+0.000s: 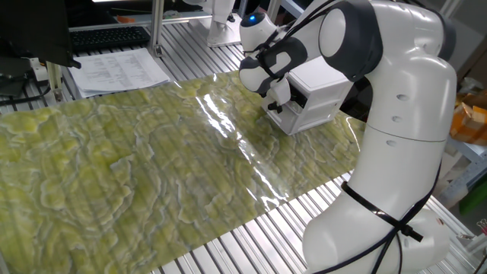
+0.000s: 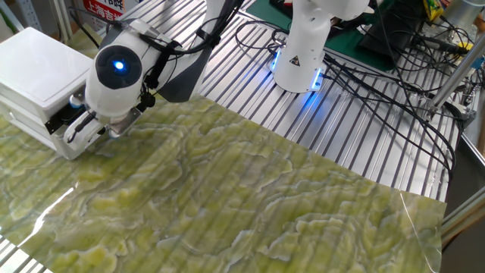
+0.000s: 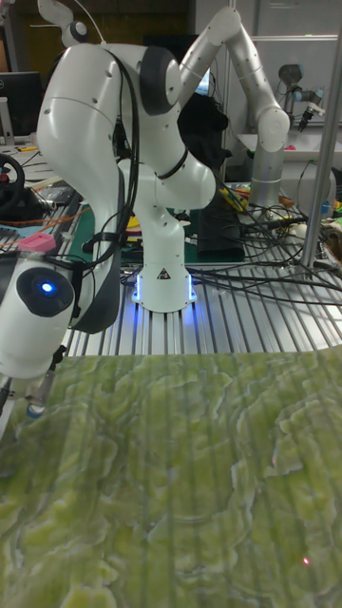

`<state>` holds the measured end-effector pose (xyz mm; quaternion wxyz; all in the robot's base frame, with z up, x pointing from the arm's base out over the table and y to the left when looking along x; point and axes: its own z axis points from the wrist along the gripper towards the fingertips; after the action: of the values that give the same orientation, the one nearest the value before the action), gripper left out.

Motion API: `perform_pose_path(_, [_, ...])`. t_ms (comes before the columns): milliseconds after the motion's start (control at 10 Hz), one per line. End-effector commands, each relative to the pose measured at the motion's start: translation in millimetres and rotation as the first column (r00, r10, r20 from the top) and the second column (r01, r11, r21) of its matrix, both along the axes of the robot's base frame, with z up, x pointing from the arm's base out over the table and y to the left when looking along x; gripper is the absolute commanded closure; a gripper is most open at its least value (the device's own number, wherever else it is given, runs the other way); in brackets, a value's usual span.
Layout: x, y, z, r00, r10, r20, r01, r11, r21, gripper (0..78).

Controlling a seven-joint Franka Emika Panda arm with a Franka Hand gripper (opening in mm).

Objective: Grasp the handle and close the drawer

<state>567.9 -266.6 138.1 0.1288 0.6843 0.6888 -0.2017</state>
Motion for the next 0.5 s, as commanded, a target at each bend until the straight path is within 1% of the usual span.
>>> perform_pose_path(100, [2.4, 0.2, -6.5, 0.999, 0.039, -0.004, -0.039, 0.999, 0.007, 0.1])
perform_pose_path(200, [3.5, 0.9, -11.1, 0.999, 0.034, 0.004, -0.033, 0.999, -0.020, 0.1])
perform_pose_path(300, [4.1, 1.3, -13.6, 1.000, 0.030, 0.007, -0.030, 0.999, -0.037, 0.1])
perform_pose_path(500, [4.3, 1.1, -13.4, 1.000, 0.025, 0.006, -0.025, 0.999, -0.043, 0.1])
